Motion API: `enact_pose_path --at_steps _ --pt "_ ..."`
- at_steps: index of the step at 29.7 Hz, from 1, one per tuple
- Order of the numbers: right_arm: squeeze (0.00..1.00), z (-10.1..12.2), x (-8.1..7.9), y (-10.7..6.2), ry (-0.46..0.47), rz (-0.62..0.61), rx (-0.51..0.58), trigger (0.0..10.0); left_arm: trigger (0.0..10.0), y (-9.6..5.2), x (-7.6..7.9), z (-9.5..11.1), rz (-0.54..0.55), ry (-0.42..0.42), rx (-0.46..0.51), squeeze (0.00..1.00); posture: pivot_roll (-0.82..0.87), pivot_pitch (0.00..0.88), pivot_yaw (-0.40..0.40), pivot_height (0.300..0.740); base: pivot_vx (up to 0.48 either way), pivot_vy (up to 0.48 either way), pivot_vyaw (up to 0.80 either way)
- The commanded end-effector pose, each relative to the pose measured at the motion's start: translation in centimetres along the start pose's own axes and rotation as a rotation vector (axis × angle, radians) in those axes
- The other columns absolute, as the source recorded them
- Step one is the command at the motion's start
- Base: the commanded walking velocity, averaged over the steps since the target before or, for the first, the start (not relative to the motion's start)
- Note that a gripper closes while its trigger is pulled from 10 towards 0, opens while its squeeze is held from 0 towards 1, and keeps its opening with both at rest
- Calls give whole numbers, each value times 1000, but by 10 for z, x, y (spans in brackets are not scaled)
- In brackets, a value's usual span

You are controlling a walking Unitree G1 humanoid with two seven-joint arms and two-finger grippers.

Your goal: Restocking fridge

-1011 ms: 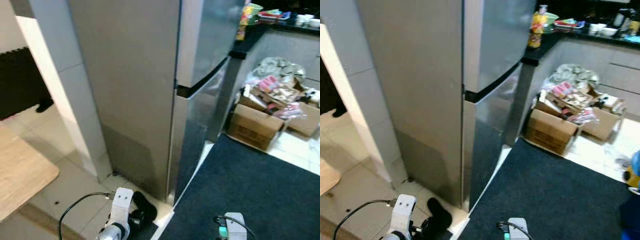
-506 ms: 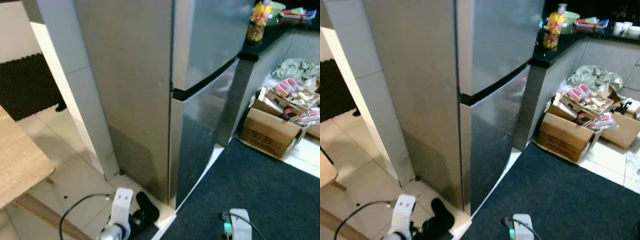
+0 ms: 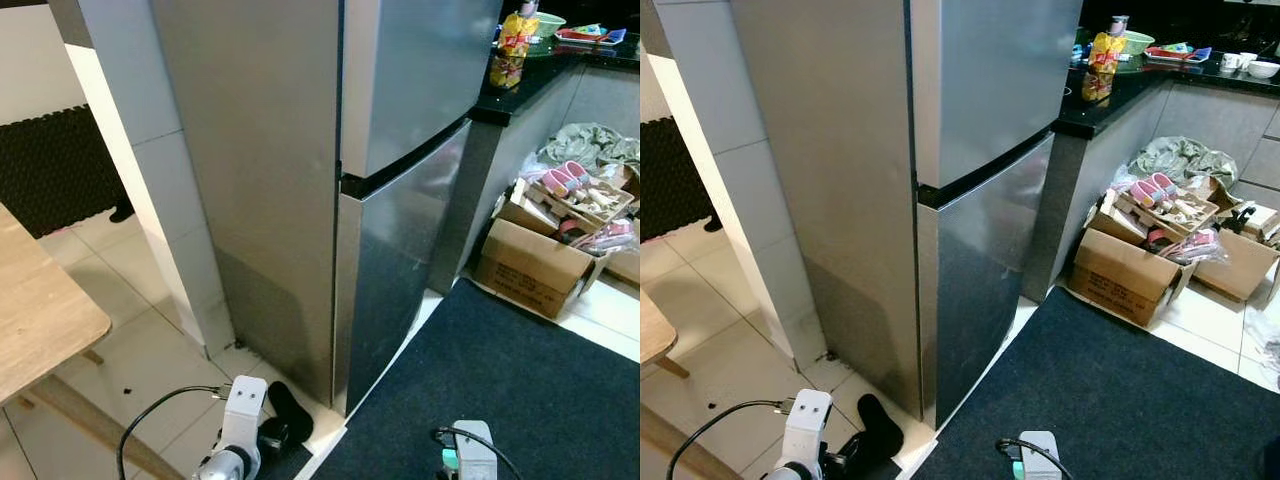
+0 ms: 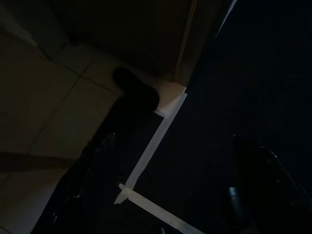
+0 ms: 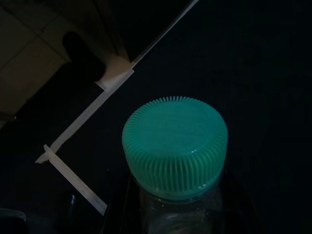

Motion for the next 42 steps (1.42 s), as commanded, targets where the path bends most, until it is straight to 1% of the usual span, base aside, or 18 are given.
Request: enact_pose_path --at_steps 1,15,22,29,34,38,42 --pt "0 5 0 1 6 2 16 10000 10000 0 -2 0 13 -5 -4 0 -5 0 -2 734 0 0 0" --pt "0 6 0 1 0 5 17 10000 10000 0 -4 -1 29 -10 -11 0 -1 0 -8 734 0 0 0" --pt "0 6 0 1 1 5 18 10000 10000 -1 -4 0 24 0 -10 0 0 0 -7 734 0 0 0" --pt "0 5 0 0 7 -5 26 10000 10000 -3 -12 2 41 -10 4 0 1 0 -5 734 0 0 0" --pt "0 4 -1 0 9 -5 27 10000 10000 -2 -11 2 37 -7 3 0 0 0 -3 734 0 0 0" --pt "0 3 -1 0 13 -7 27 10000 10000 -1 -5 4 5 -11 16 0 -2 0 2 734 0 0 0" --pt "0 3 -2 0 14 -7 27 10000 10000 -1 -4 4 -3 -10 18 0 -2 0 3 734 0 0 0"
Point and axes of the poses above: a point about 5 cm out from each wrist's last joint towards the gripper, its own y axis pointing out of the wrist towards the gripper, its own z axis along the axis of the wrist's last joint, x = y × z, the point moved 2 cm from there along y, pointing out of the wrist towards the gripper, and after that the axes turned 14 degrees about -y, right-handed, at the moved point
